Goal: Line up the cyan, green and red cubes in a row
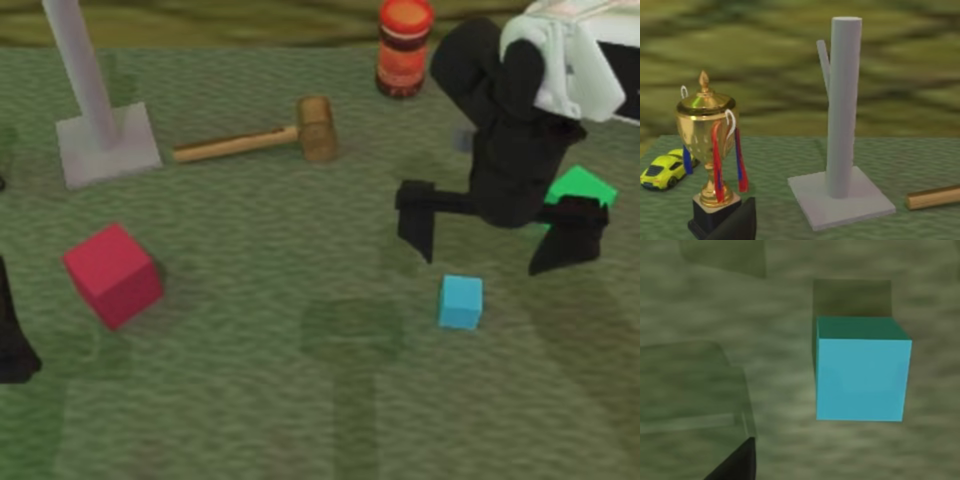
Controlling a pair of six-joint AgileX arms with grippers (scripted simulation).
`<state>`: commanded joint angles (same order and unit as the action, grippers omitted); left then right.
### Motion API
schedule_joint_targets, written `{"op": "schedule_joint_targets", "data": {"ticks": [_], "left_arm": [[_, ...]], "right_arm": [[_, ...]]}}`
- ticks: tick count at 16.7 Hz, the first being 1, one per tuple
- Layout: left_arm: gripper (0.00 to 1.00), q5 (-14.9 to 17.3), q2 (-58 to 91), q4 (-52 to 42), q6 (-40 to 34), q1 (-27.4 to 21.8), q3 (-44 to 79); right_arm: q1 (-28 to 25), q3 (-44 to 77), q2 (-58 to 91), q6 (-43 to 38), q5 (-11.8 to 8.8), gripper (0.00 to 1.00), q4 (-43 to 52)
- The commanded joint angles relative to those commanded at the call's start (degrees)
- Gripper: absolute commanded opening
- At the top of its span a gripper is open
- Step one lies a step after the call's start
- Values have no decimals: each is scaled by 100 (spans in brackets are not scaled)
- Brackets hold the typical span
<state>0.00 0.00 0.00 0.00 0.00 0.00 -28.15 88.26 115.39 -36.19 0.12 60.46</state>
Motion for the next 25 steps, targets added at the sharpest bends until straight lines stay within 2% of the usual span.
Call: {"op": "schedule_joint_targets", "data": {"ticks": [9,17,22,25], "left_arm": [[100,0,0,0,0,0,0],[100,0,0,0,0,0,0],[100,0,0,0,0,0,0],[100,0,0,0,0,0,0]], "right_arm": [[-76,316,393,-121,-2,100,156],[-107,-521,1066,-141,5,100,-1377],[-112,-629,1163,-148,6,100,-1553],[-112,-629,1163,-148,6,77,-1553]]}}
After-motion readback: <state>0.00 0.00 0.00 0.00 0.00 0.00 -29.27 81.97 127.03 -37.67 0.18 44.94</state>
